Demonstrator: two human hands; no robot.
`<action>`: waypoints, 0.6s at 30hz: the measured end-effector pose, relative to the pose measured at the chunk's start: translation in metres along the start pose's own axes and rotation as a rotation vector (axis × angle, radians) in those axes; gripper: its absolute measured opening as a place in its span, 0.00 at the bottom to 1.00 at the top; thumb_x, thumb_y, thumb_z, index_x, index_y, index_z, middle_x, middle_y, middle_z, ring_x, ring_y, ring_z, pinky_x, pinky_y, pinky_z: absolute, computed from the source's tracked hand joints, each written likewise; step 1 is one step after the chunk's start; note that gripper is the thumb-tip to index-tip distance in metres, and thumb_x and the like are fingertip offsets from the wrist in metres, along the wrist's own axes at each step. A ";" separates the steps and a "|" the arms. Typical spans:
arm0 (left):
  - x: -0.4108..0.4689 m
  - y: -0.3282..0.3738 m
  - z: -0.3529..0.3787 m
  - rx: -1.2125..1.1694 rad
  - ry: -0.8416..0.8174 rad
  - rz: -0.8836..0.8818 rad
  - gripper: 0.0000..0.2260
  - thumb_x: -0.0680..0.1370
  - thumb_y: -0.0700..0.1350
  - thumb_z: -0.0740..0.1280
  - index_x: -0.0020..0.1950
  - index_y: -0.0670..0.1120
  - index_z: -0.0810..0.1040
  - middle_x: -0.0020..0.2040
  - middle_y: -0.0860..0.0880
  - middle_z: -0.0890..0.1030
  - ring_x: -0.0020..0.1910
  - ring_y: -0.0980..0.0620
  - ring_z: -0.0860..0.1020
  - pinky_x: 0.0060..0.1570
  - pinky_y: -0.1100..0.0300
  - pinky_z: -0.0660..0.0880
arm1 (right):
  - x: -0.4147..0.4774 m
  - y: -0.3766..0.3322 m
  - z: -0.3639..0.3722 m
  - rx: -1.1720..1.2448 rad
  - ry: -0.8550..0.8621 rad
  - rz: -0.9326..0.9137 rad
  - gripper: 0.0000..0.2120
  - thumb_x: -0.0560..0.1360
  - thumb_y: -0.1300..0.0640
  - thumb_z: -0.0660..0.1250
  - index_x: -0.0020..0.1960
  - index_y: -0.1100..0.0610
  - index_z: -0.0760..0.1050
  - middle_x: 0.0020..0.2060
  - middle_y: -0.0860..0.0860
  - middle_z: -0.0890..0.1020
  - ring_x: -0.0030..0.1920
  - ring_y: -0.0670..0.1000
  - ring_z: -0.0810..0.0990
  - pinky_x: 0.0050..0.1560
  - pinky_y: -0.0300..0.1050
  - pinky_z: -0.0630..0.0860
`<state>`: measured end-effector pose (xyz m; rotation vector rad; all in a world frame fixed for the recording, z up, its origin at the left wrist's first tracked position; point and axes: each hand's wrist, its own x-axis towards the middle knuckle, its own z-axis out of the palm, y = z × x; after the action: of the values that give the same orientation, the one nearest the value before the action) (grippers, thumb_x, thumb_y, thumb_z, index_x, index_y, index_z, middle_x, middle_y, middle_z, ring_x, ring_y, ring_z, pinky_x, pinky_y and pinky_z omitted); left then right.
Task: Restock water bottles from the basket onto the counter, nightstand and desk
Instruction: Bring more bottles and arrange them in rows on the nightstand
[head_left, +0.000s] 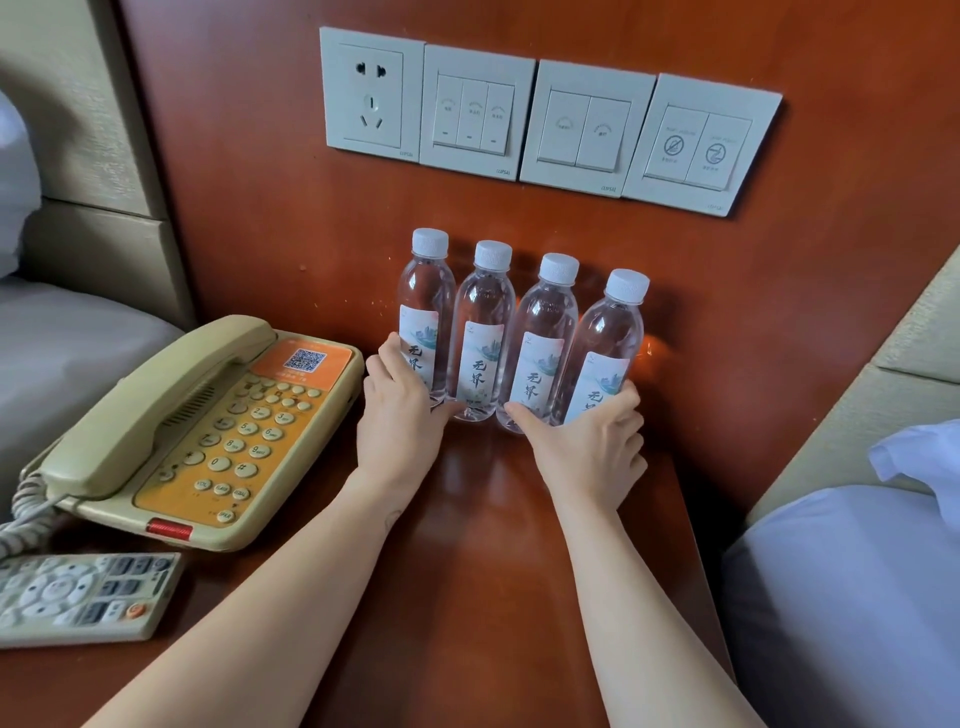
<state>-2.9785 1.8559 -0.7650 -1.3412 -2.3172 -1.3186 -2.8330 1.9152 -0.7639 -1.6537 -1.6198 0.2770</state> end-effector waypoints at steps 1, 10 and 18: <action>0.001 -0.001 -0.001 -0.001 -0.004 0.006 0.41 0.70 0.48 0.77 0.74 0.39 0.57 0.64 0.41 0.69 0.64 0.43 0.70 0.56 0.52 0.75 | 0.001 0.001 -0.001 0.018 -0.017 0.003 0.58 0.53 0.27 0.73 0.71 0.54 0.53 0.61 0.57 0.72 0.60 0.61 0.73 0.59 0.56 0.67; 0.000 -0.009 -0.001 -0.041 -0.018 -0.016 0.37 0.75 0.42 0.70 0.77 0.39 0.53 0.64 0.37 0.72 0.63 0.38 0.71 0.57 0.47 0.72 | 0.016 0.029 -0.022 0.231 -0.235 -0.005 0.38 0.67 0.43 0.75 0.71 0.52 0.63 0.61 0.48 0.79 0.60 0.54 0.77 0.56 0.50 0.75; -0.002 -0.004 -0.002 -0.053 -0.042 0.020 0.50 0.68 0.50 0.78 0.78 0.40 0.48 0.66 0.38 0.68 0.64 0.39 0.70 0.61 0.48 0.70 | 0.016 0.028 -0.020 0.223 -0.205 -0.021 0.25 0.71 0.51 0.74 0.65 0.50 0.71 0.58 0.48 0.81 0.57 0.54 0.80 0.52 0.47 0.74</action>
<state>-2.9807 1.8523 -0.7674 -1.4166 -2.3052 -1.3679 -2.7963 1.9261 -0.7632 -1.4757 -1.6872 0.6109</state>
